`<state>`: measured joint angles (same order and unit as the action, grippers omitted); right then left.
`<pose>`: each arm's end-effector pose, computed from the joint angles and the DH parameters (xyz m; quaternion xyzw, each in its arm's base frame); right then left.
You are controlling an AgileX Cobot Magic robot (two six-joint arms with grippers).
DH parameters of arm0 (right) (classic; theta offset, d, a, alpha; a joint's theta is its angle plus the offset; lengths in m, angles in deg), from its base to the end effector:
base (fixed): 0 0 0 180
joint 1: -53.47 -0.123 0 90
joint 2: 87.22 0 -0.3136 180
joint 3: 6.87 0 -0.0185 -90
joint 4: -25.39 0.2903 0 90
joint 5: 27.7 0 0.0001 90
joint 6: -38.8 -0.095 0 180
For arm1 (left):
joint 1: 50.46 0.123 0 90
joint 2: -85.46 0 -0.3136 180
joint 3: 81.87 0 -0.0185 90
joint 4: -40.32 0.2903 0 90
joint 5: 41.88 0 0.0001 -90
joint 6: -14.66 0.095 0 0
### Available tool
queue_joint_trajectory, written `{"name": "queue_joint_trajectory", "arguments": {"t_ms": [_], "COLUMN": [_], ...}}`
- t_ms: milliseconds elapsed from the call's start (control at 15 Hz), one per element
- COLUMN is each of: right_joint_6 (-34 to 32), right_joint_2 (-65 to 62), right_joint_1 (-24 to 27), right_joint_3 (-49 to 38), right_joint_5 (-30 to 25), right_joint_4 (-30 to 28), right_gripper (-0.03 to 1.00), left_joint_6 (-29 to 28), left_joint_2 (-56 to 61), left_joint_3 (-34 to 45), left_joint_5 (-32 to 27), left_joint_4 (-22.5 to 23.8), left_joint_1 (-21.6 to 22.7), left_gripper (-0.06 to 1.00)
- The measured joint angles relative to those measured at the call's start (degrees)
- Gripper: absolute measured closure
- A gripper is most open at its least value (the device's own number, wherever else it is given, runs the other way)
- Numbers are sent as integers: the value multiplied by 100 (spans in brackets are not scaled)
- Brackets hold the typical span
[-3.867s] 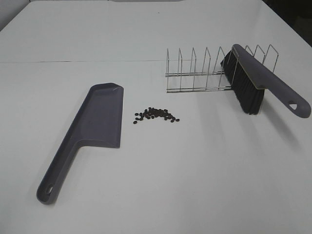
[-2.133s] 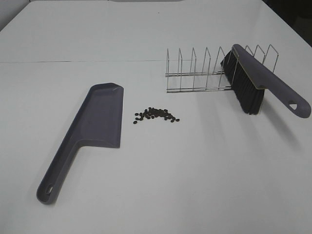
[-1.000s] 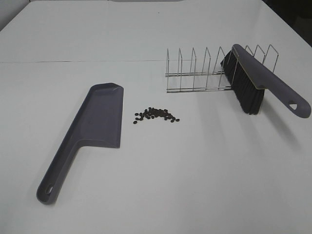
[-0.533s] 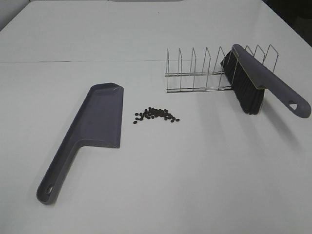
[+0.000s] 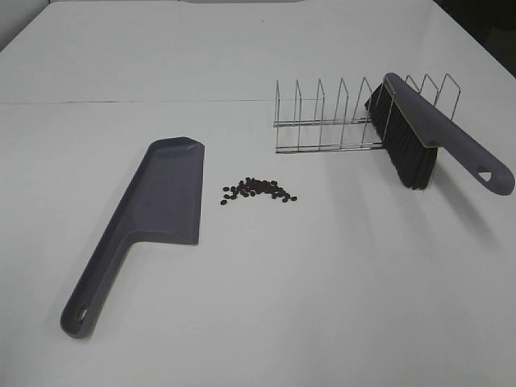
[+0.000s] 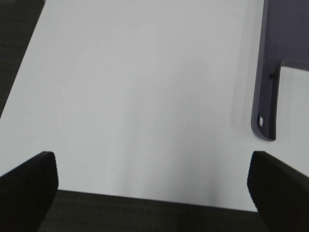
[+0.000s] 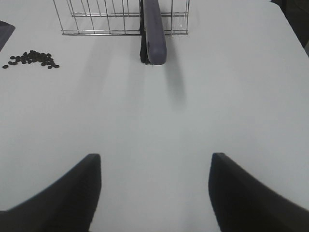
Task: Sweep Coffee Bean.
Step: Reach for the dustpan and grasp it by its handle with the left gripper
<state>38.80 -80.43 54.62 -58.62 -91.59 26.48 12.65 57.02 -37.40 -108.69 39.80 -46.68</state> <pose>0.0067 0.0015 0.2763 0.0084 0.8764 0.0047 0.4816 0.0576 0.0030 0.3028 -0.0477 0.9376 0.0008 0.3443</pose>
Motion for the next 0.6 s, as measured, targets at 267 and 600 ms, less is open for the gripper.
{"name": "queue_joint_trajectory", "arguments": {"t_ms": [267,600], "right_joint_6": [0,0], "right_joint_2": [0,0], "right_joint_1": [0,0], "right_joint_3": [0,0], "right_joint_5": [0,0], "right_joint_4": [0,0], "right_gripper": [41,41], "left_joint_6": [201,201], "left_joint_2": [-1398,-3839], "left_joint_3": [-338,-596], "left_joint_5": [212,888], "left_joint_4": [52,-378], "left_joint_1": [0,-315], "left_gripper": [-3,-3]}}
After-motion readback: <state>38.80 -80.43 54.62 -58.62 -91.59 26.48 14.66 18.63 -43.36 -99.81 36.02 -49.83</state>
